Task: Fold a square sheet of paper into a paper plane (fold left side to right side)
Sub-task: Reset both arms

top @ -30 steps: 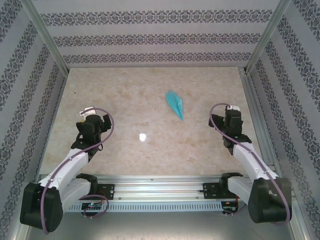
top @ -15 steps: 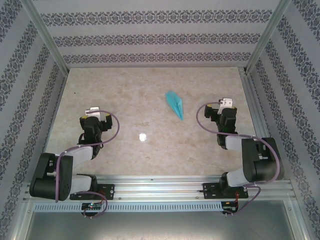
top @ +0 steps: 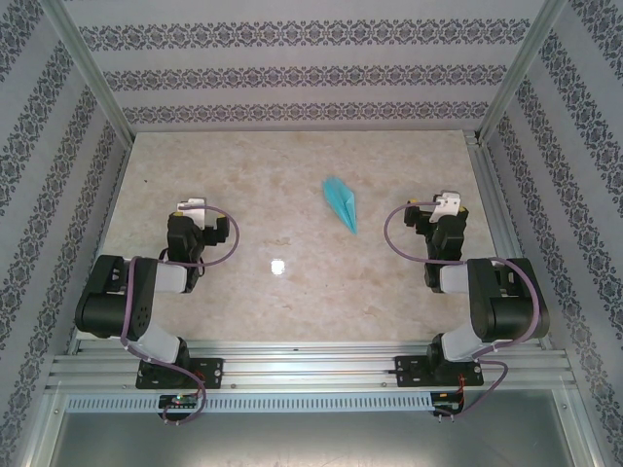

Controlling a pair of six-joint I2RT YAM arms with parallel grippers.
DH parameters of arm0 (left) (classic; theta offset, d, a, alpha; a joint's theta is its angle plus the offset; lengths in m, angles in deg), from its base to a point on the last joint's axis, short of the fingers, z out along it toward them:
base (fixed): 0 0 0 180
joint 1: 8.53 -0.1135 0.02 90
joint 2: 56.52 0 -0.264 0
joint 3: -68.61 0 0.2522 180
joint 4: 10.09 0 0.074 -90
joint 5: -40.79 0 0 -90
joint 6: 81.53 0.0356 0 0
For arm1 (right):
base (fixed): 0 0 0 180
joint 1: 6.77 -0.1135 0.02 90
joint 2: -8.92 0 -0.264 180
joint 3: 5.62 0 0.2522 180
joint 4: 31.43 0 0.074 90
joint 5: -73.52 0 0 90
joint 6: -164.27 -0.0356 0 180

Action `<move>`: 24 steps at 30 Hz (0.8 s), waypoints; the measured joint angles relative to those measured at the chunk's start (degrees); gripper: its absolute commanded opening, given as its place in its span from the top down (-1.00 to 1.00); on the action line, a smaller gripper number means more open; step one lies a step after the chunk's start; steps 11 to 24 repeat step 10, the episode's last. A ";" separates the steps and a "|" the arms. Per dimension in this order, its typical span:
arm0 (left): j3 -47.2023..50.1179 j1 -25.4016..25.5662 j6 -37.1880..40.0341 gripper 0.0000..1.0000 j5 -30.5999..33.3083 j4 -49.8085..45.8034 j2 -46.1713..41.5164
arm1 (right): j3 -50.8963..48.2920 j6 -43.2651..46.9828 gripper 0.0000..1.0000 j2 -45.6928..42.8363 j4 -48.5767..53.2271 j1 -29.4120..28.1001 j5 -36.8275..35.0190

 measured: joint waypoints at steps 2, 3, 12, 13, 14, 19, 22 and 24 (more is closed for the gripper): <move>0.00 0.00 0.15 -1.00 -0.31 -0.04 0.02 | 0.00 0.02 -0.96 0.00 -0.20 0.00 0.00; 0.00 0.00 0.17 -1.00 -0.61 -0.04 0.02 | 0.00 0.02 -0.96 0.00 -0.28 0.00 0.02; 0.00 0.00 0.63 -1.00 -1.49 -0.07 0.00 | 0.00 0.20 -0.96 0.00 -0.28 -0.46 0.02; 0.00 0.00 0.63 -1.00 -1.49 -0.07 0.00 | 0.00 0.20 -0.96 0.00 -0.28 -0.46 0.02; 0.00 0.00 0.63 -1.00 -1.49 -0.07 0.00 | 0.00 0.20 -0.96 0.00 -0.28 -0.46 0.02; 0.00 0.00 0.63 -1.00 -1.49 -0.07 0.00 | 0.00 0.20 -0.96 0.00 -0.28 -0.46 0.02; 0.00 0.00 0.63 -1.00 -1.49 -0.07 0.00 | 0.00 0.20 -0.96 0.00 -0.28 -0.46 0.02; 0.00 0.00 0.63 -1.00 -1.49 -0.07 0.00 | 0.00 0.20 -0.96 0.00 -0.28 -0.46 0.02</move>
